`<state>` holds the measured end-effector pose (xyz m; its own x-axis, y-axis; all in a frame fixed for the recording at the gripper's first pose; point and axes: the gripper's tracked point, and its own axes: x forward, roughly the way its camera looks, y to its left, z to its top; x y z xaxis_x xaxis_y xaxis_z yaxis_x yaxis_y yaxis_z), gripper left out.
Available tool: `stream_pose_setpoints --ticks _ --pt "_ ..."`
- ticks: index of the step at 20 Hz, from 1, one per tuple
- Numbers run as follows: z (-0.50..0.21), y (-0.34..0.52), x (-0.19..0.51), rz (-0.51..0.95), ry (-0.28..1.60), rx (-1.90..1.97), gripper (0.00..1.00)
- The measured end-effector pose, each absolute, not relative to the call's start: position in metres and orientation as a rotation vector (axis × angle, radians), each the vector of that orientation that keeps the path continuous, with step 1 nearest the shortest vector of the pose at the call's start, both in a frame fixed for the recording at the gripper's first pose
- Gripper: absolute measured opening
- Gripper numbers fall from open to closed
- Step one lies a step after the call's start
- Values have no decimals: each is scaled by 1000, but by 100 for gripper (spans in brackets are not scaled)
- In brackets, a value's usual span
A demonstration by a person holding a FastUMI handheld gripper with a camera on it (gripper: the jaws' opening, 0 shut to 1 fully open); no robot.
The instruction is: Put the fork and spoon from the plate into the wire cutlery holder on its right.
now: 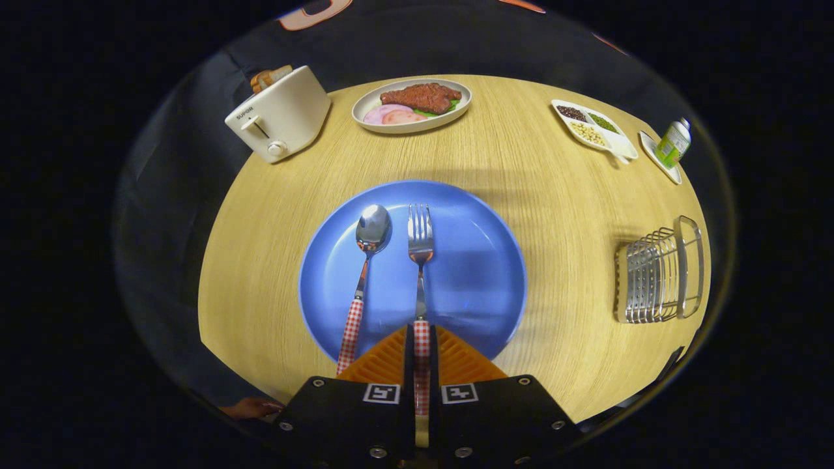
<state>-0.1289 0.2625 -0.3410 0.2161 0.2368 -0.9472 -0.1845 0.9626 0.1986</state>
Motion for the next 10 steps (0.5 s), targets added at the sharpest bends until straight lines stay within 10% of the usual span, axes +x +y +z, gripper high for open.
stream_pose_setpoints --ticks 10 --pt "-274 123 -121 128 1300 16 9"
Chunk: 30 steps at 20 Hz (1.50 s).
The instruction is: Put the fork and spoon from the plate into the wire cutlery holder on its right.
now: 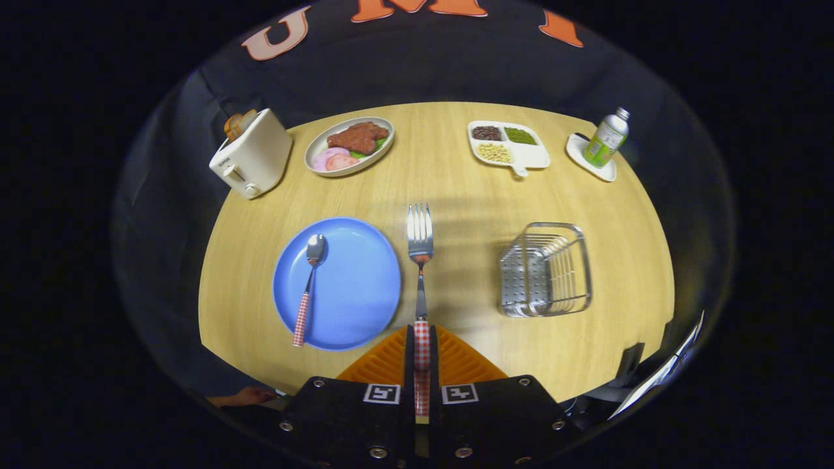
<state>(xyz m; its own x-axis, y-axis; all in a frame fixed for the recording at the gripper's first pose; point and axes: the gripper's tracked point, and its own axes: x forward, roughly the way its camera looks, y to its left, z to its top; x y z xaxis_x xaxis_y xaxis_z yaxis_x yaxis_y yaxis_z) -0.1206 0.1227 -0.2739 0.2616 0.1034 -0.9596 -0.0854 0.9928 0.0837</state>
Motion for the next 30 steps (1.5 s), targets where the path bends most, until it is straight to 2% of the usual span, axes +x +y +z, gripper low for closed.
stream_pose_setpoints --ticks 4,10,19,30 --pt "-264 70 -123 86 1361 -15 9" --pt "-260 30 -123 101 1482 -15 9" --pt "-271 19 -124 199 1691 7 10" --pt "-301 20 -113 238 1931 44 12"
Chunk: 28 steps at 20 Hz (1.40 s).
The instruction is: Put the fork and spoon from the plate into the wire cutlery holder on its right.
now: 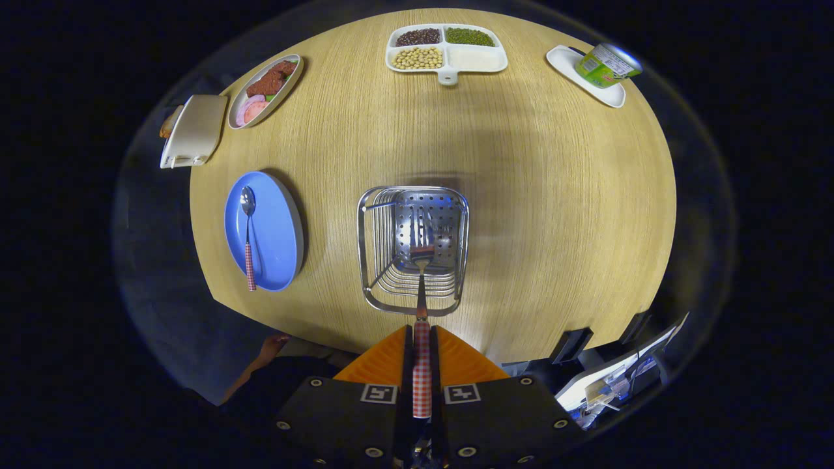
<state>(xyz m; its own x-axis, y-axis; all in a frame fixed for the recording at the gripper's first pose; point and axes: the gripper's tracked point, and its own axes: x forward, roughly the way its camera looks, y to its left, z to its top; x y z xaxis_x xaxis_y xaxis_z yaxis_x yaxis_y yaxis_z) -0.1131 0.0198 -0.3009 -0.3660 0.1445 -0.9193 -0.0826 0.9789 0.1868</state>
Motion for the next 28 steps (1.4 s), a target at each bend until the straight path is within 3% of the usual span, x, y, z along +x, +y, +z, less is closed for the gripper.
stream_pose_setpoints --ticks 10,17,28 --pt "-287 25 -70 182 1775 112 19" --pt "-263 56 -59 215 1554 148 51" --pt "-230 138 -43 202 1161 239 76"
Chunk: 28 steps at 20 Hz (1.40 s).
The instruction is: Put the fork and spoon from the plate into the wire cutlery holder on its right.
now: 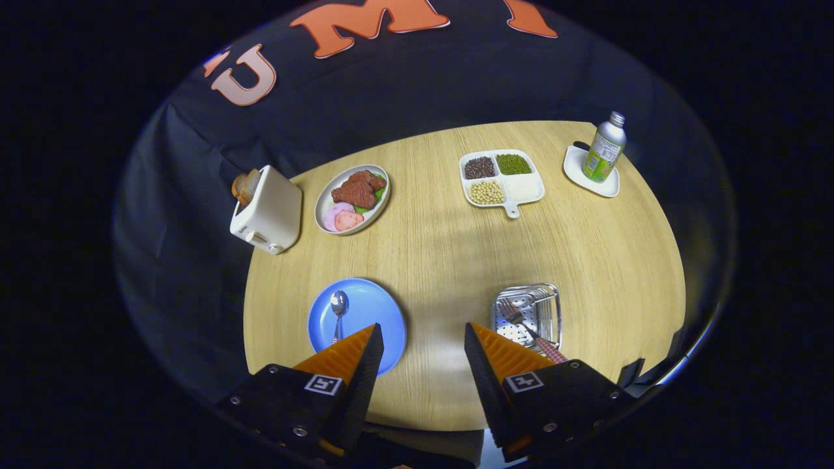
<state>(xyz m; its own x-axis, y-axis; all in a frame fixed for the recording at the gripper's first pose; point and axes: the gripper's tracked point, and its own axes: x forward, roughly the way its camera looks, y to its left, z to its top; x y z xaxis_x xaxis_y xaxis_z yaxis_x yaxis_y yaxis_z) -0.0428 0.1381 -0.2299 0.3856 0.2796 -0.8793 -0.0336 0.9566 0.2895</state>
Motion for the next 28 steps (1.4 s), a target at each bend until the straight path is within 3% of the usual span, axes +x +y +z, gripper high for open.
stream_pose_setpoints --ticks 5,13,18,28 --pt "-215 146 -20 155 906 130 86" --pt "-204 203 -28 202 676 38 87" --pt "-223 243 -48 250 695 29 87" --pt "-312 310 -106 296 981 17 87"
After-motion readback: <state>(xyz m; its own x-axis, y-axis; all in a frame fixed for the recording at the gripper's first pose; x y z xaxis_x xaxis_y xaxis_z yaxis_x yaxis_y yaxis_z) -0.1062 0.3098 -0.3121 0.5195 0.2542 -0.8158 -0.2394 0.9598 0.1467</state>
